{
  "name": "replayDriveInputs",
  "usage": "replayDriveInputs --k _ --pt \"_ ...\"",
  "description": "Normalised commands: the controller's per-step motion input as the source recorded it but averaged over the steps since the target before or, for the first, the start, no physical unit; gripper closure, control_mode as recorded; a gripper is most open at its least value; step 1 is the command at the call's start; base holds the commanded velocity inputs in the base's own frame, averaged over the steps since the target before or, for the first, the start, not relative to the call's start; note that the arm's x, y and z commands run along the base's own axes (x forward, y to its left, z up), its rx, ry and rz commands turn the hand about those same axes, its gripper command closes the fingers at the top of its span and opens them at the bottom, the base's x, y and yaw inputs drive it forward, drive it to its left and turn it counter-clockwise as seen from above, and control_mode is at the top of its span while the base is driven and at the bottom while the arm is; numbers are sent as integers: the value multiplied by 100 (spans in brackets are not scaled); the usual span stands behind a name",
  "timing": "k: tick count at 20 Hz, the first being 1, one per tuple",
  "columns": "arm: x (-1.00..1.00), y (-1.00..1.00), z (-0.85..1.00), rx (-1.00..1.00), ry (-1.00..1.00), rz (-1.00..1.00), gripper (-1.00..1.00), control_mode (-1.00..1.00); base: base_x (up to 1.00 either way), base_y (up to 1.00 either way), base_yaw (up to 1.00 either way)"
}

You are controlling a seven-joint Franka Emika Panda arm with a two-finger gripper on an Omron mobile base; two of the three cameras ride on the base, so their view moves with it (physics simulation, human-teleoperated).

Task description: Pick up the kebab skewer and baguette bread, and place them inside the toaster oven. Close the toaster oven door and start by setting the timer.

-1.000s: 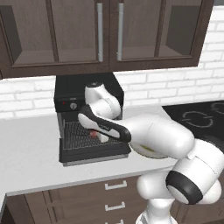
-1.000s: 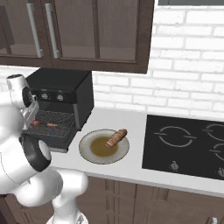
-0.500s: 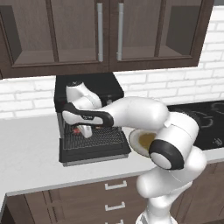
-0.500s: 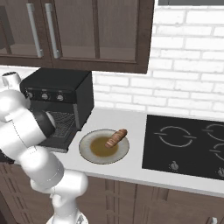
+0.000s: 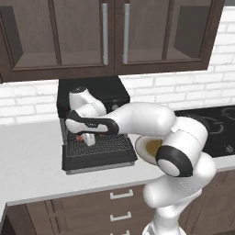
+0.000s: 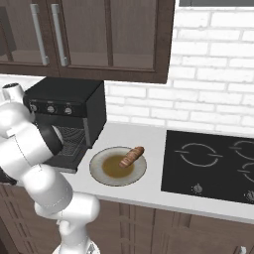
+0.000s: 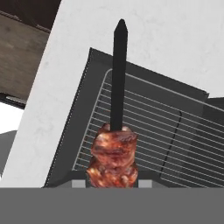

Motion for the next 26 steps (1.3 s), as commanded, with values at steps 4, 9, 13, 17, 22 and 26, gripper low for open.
replayDriveInputs --k 4,9,13,17,22,26 --pt "2 0 -38 5 0 0 100 -100 0 0 0" --pt "0 0 -37 2 -1 0 100 -100 0 0 0" --pt "0 0 -22 0 -3 0 100 -100 0 0 0" --pt "1 2 -8 0 -3 0 100 -100 0 0 0" --pt "0 0 -9 0 0 0 100 -100 0 0 0" --pt "0 2 -8 0 0 0 -100 -100 0 0 0"
